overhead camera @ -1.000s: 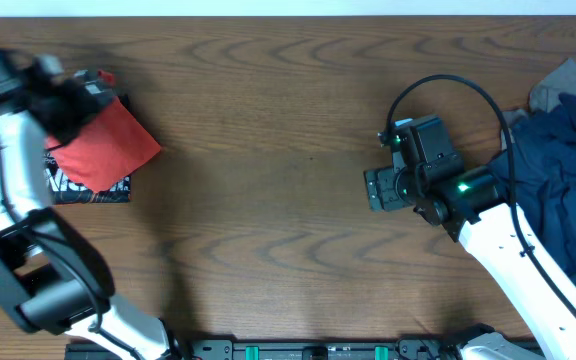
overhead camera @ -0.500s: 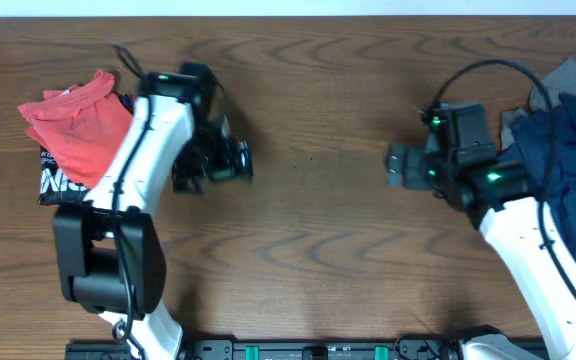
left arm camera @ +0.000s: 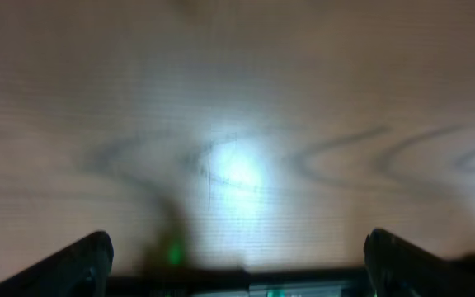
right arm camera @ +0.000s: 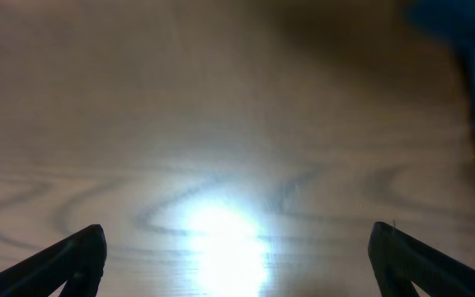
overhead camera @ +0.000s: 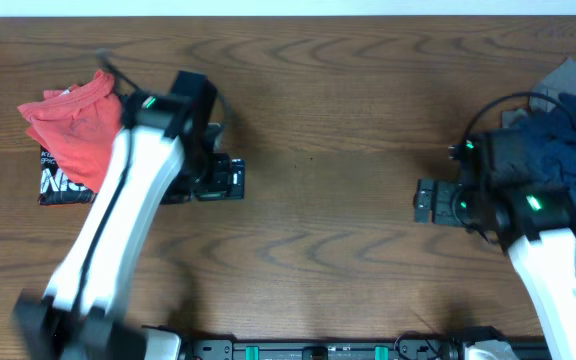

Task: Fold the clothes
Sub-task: 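Place the folded t-shirt onto the black t-shirt and release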

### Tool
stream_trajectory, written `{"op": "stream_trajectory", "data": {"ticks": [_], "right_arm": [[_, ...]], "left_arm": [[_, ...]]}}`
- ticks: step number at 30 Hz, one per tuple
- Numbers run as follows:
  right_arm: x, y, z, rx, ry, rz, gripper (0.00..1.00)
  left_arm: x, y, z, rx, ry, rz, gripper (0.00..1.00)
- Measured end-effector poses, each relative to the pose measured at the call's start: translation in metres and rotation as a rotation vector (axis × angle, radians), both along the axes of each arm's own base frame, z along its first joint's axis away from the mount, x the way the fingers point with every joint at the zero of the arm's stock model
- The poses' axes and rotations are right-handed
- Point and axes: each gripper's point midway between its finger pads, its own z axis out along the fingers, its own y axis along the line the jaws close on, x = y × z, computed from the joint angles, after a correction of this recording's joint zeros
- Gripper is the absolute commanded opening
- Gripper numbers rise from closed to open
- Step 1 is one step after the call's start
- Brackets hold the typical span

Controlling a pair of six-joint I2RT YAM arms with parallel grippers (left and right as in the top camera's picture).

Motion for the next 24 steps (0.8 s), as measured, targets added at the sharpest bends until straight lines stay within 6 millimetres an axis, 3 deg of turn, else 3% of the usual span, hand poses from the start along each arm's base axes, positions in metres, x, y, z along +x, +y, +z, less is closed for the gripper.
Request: {"op": "stream_trajectory", "data": {"ticks": [5, 9, 18, 24], "right_arm": [[-0.011, -0.001, 0.064, 0.042, -0.309, 0.001, 0.99], [-0.029, -0.004, 0.095, 0.068, -0.499, 0.001, 0.99], [-0.05, -0.007, 0.09, 0.072, -0.53, 0.001, 0.99], [-0.057, -0.008, 0.079, 0.065, -0.479, 0.001, 0.99]], "left_arm": [[-0.012, 0.011, 0.057, -0.055, -0.437, 0.014, 0.98], [-0.04, 0.024, 0.087, -0.095, -0.733, 0.036, 0.98], [-0.111, 0.044, 0.128, -0.173, -1.117, 0.064, 0.98], [-0.134, 0.05, 0.142, -0.201, -1.233, 0.072, 0.98]]}}
